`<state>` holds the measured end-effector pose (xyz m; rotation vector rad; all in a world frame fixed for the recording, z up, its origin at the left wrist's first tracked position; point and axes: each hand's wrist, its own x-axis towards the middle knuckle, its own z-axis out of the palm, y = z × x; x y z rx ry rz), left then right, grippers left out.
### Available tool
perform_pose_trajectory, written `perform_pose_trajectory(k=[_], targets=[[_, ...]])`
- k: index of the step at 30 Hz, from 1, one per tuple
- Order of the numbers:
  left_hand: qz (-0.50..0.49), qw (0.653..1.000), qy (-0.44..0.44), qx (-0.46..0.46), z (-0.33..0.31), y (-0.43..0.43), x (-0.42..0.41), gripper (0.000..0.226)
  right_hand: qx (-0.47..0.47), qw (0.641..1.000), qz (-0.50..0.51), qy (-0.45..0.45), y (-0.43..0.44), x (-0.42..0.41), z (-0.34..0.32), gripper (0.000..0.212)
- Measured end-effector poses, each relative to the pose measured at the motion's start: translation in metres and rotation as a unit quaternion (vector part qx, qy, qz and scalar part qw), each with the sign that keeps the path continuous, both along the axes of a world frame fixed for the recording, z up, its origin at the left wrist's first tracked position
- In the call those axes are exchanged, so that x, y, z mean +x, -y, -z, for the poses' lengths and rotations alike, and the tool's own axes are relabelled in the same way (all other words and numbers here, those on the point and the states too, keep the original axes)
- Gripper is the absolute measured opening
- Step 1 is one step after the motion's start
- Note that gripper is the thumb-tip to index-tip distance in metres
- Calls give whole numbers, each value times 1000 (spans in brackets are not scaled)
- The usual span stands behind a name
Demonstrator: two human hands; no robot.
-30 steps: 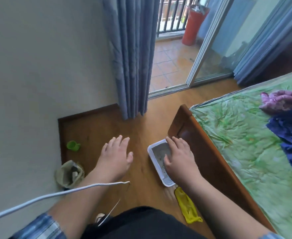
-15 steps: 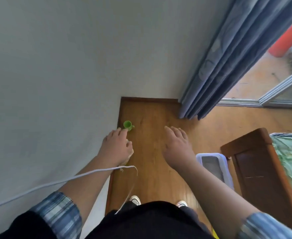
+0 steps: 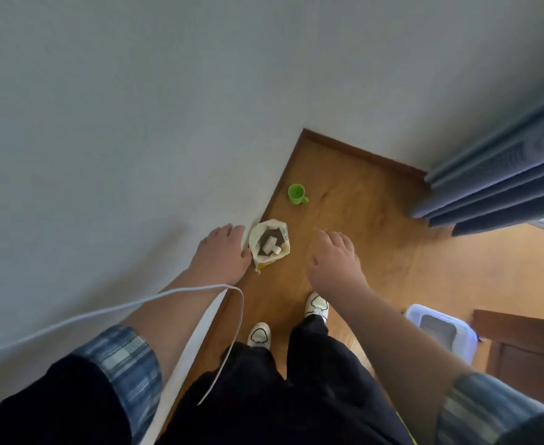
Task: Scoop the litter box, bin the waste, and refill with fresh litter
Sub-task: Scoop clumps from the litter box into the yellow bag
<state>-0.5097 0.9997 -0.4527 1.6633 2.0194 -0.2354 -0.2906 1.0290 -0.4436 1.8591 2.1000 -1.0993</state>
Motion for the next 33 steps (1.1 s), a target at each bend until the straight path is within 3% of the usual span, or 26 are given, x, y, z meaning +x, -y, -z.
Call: perform_pose_trajectory(k=[8,17,22,29,33], targets=[[-77,996,39,-31,116,-55,15,51,-63,995,-82,16,-65,-8,127,59],[-92,993,47,-54,372,-70,-19,43,-90,990,-108,21,-87,-60,387,64],[-88,992,65,-62,476,-55,-24,47,-82,983,-163,31,-89,-99,510,64],[-109,987,72,-91,547,-48,-29,37,-128,973,-169,92,-98,-129,596,59],[-102,987,76,-100,545,-53,-32,50,-140,967,-177,113,-97,-131,604,53]])
